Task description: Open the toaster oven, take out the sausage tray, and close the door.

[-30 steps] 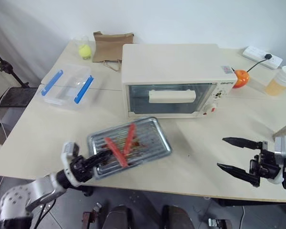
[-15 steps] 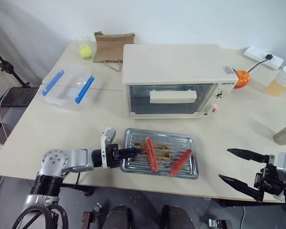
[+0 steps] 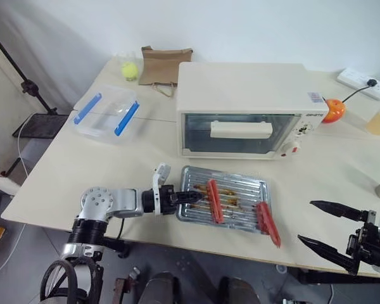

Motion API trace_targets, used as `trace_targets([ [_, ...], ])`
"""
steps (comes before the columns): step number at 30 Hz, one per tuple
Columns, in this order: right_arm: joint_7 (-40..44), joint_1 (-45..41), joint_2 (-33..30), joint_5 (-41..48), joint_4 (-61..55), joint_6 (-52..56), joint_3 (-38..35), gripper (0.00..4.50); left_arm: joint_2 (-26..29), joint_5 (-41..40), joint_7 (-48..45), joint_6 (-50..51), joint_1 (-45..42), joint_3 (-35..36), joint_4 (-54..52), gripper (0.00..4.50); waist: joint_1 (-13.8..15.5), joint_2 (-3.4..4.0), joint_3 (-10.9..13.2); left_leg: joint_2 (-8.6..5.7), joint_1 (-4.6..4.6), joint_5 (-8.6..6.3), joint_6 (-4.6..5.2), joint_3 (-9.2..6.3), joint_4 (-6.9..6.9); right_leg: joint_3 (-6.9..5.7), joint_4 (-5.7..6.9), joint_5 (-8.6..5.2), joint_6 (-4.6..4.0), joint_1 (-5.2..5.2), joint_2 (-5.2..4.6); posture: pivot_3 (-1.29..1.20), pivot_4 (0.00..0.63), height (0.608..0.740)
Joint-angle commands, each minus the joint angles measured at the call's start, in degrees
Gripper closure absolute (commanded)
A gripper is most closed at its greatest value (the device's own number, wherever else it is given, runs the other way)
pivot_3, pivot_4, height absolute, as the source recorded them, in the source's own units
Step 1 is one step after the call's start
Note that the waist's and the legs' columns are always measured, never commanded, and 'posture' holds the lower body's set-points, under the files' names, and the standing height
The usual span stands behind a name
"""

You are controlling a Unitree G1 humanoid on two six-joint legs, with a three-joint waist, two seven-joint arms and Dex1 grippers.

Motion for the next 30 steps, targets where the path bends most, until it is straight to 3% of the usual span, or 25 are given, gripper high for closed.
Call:
trace_targets([
  [1,0.58,0.25,0.23,0.96,-0.64,-1.19,-1.50,0.02,-1.28,5.70,0.24,1.06,1.29,-0.97,1.59,4.50,0.01,0.09,-0.06,-0.01,0.00,0.00,0.00,0.00,0.00,0.00,-0.01,0.01,0.01,0.01,-0.02,0.00,0.150,0.740],
  [3,0.65,0.15,0.31,0.82,-0.33,-1.53,-1.33,0.02,-1.53,7.18,-0.06,1.18,1.42,-0.49,1.18,4.50,0.01,0.14,-0.09,-0.03,0.00,0.00,0.00,-0.02,0.00,-0.01,-0.02,0.01,0.01,0.02,-0.04,0.00,0.150,0.740],
  [6,0.85,-0.02,0.44,0.62,0.19,-1.96,-1.14,0.00,-1.75,9.42,-1.01,1.03,2.07,0.00,-0.16,3.90,-0.05,0.16,-0.10,-0.02,0.00,0.00,0.00,-0.02,0.00,-0.01,-0.02,0.01,0.02,0.02,-0.04,0.00,0.150,0.740],
  [13,1.81,0.05,0.48,0.37,1.56,-3.05,-0.84,0.00,-1.63,12.89,-4.06,1.11,4.35,2.02,-4.71,1.64,-0.55,0.13,-0.08,0.03,-0.04,-0.04,0.02,0.02,-0.10,-0.03,-0.13,0.01,0.01,-0.04,0.01,0.00,0.150,0.740],
  [19,3.23,-0.49,0.27,-0.01,3.55,-3.98,-0.22,0.00,5.52,15.76,-10.11,-2.44,7.03,3.56,-12.82,0.03,-1.66,0.01,-0.01,0.16,-0.04,0.02,0.13,0.02,-0.10,-0.07,-0.14,0.00,-0.01,-0.05,0.09,0.00,0.150,0.740],
  [26,4.98,-0.66,-0.21,-0.25,5.60,-4.62,-0.30,0.00,17.71,22.29,-23.56,-11.47,11.69,1.60,-20.34,0.03,-3.49,-0.05,0.03,0.30,0.04,0.04,-0.24,0.21,-0.50,0.01,-0.02,-0.06,-0.23,-0.33,0.16,0.00,0.150,0.740],
  [28,5.43,-0.63,-0.31,-0.35,6.02,-4.87,-0.37,0.00,20.71,27.00,-29.82,-19.43,13.69,0.31,-22.18,0.03,-3.42,-0.06,0.04,0.25,0.01,0.13,-0.25,0.30,-0.74,0.08,-0.03,-0.06,-0.26,-0.52,0.13,0.00,0.150,0.740],
  [30,5.96,-0.67,-0.46,-0.58,6.73,-5.22,-0.47,0.00,23.55,34.37,-38.61,-34.44,17.51,0.87,-23.25,0.03,-3.33,-0.06,0.04,0.25,-0.10,0.25,-0.12,0.46,-0.86,0.16,-0.01,-0.08,-0.30,-0.79,0.13,0.00,0.150,0.740],
])
